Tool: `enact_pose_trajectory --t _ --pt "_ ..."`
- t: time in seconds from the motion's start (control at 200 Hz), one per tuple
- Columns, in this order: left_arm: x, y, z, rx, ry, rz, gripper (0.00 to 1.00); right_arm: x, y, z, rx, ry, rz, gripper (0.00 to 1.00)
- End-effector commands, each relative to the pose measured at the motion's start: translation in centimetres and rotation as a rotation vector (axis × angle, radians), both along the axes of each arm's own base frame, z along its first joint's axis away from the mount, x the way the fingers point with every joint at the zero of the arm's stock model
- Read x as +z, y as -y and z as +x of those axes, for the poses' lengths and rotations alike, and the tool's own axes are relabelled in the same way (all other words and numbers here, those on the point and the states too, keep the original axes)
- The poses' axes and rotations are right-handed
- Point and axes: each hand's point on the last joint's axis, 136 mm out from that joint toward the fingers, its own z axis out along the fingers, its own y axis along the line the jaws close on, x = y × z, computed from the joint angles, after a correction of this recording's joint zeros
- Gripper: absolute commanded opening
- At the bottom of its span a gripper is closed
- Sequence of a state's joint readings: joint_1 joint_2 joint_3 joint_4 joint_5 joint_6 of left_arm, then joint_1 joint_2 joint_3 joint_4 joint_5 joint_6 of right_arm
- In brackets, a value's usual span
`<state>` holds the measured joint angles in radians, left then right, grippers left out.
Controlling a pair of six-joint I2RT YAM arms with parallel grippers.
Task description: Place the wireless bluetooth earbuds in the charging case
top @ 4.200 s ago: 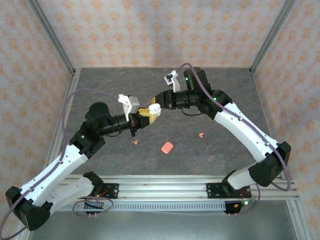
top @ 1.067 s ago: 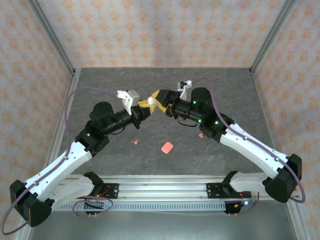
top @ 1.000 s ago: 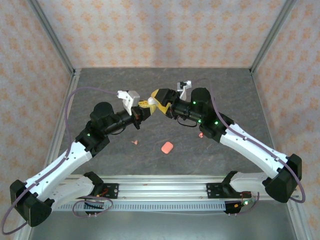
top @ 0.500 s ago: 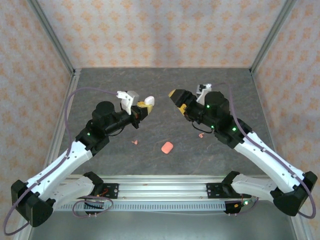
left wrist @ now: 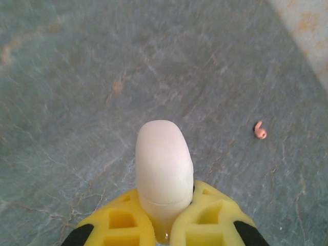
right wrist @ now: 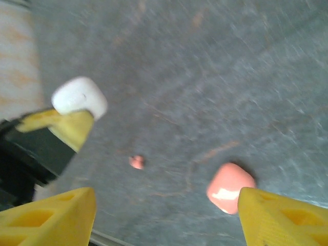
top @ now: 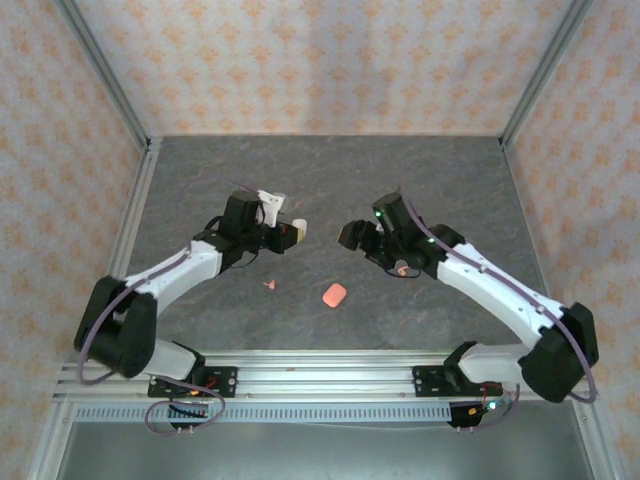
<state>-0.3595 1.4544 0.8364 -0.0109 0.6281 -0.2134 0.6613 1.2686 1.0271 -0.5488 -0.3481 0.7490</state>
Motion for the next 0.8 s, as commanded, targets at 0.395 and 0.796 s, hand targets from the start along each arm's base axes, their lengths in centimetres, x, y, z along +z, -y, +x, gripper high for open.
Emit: enact_pose_trajectory --t 0.395,0.796 --pt "-8.1 -1.1 5.8 0.065 -0.241 0.014 0.12 -7.4 0.6 -5.2 0.535 -0.079 -0.514 0.74" --pt "-6.0 -3.3 6.9 0.092 -0.240 0.138 0.58 -9.6 -1.9 -4.9 0.751 -0.104 -0.573 0.79"
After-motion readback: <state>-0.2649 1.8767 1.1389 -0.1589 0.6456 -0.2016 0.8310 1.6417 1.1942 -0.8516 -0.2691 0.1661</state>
